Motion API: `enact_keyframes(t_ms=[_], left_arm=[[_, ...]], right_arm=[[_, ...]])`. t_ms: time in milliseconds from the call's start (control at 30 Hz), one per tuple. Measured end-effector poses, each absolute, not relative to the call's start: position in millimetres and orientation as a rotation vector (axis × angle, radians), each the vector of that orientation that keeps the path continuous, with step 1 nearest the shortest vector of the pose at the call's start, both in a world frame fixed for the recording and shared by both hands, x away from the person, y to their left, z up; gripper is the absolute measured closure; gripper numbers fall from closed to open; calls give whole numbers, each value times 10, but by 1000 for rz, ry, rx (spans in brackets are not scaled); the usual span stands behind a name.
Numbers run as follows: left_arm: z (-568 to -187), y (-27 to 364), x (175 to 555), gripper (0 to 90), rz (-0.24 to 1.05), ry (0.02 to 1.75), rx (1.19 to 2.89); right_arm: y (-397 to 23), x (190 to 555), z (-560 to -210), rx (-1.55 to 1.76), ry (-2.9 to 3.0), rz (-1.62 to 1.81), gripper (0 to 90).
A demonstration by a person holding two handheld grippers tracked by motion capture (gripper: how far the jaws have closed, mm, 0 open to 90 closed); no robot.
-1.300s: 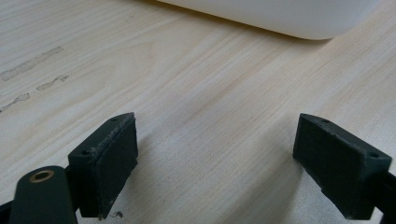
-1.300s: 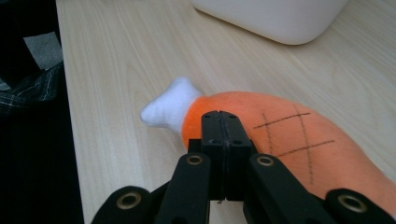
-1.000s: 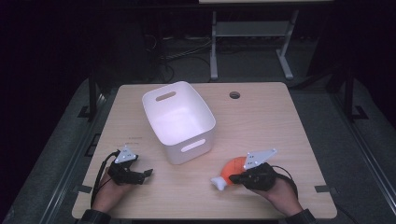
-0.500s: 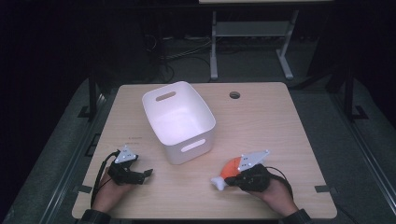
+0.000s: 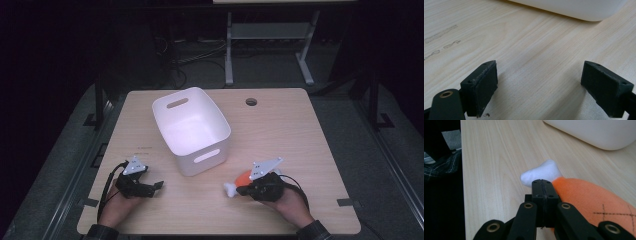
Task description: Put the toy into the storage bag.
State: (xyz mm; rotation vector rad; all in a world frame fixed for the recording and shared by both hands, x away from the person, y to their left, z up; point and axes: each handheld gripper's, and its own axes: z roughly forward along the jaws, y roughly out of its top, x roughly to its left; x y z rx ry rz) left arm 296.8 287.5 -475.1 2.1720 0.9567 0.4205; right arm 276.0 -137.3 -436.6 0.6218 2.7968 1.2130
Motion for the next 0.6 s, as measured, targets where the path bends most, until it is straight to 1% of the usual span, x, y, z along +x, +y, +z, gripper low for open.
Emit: enact_keyframes(t_ms=[600], left_arm=[[-4749,2877,2970,132,419,954,2175]], right_arm=[[-1269,2948,-4316,677,2756,1161,897]])
